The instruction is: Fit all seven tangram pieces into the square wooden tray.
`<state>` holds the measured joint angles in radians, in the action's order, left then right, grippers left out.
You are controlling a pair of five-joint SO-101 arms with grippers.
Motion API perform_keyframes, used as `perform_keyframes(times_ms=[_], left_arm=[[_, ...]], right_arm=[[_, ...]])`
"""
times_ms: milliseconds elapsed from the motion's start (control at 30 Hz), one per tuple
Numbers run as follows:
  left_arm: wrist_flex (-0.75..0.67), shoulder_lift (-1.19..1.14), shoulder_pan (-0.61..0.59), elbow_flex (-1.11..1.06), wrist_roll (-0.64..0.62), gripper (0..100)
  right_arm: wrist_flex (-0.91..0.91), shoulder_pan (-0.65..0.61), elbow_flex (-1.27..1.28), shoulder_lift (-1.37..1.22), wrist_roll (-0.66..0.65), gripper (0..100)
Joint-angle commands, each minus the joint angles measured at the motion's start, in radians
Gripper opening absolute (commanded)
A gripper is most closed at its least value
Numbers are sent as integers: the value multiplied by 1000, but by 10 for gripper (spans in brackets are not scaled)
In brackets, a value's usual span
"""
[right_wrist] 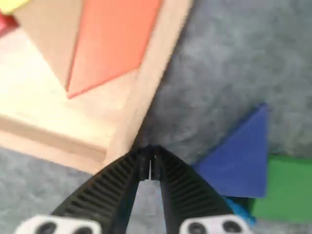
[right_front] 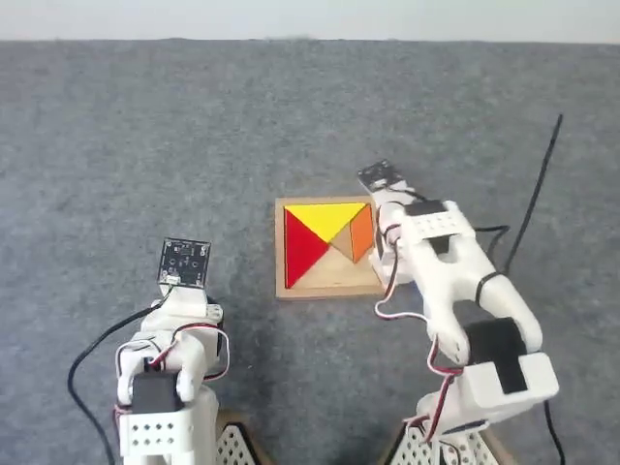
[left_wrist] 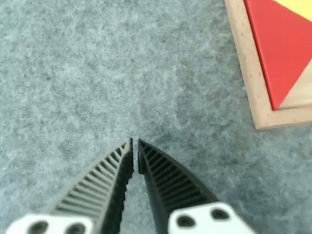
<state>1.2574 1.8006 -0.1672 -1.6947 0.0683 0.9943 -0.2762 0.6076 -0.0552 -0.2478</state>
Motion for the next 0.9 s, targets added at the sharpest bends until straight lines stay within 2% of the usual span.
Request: perform_keyframes(times_ms=[0,133,300,400,567,867], left_arm=[[3,17,5,10,2,21],[3,17,5,10,2,21],[3,17,5,10,2,21],[3,17,5,10,2,21],[3,17,5,10,2,21],[3,17,5,10,2,21]], right_arm=[[8,-19,41,113,-12,42],[35,38,64,231,-8,42],[73,275,-3,285,-6,47],[70,355,-31,249,-2,118],[62,371,-81,117,-5,255],[67,371,-250,-156,-84,258]])
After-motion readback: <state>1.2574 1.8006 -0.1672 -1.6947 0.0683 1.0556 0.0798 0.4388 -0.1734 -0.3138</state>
